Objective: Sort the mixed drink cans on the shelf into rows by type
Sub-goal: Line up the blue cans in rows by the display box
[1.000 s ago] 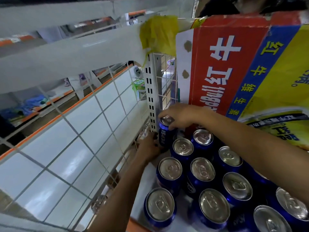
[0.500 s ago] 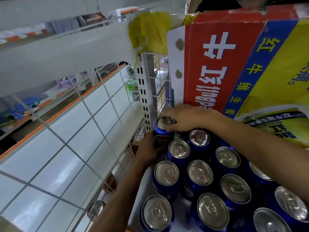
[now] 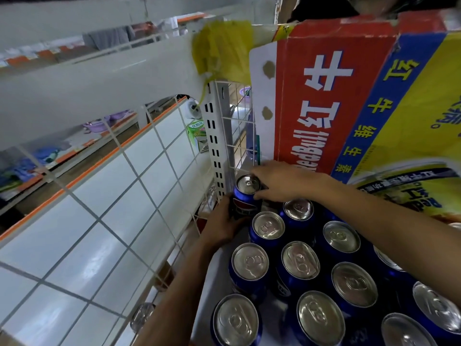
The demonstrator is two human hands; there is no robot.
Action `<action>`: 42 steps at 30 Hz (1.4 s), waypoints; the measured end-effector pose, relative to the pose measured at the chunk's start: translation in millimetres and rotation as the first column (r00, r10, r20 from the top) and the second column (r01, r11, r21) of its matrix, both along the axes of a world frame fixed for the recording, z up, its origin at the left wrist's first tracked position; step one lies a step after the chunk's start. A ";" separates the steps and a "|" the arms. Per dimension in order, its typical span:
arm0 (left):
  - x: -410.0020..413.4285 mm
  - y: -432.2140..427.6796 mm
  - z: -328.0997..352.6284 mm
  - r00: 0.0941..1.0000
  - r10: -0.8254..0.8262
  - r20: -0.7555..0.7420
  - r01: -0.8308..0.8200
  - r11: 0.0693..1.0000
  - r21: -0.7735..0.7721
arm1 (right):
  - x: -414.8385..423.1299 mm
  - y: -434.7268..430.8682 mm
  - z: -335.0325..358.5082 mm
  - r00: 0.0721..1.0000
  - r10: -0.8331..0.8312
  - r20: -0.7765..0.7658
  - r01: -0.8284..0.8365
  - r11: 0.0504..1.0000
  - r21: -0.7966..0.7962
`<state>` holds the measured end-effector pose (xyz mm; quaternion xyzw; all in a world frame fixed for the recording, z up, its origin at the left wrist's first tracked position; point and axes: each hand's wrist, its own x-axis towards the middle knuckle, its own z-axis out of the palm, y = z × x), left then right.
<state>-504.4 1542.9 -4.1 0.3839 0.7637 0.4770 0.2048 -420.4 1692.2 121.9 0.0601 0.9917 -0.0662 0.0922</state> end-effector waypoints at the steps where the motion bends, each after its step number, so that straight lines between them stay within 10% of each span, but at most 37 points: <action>1: -0.3 0.9 0.3 1.000 -0.007 -0.003 0.007 1.000 -0.002 | 0.9 -0.4 0.0 1.000 -0.006 -0.006 0.006 1.000 0.002; 36: 6.6 -1.2 2.9 0.999 0.045 -0.023 -0.045 0.999 0.014 | 8.2 -1.6 -2.8 0.998 -0.034 -0.061 0.025 0.988 -0.149; 42: 10.4 -22.5 22.8 0.913 0.354 -0.202 -0.364 0.931 -0.015 | 29.1 -8.3 22.8 0.999 0.016 -0.050 -0.026 0.976 -0.218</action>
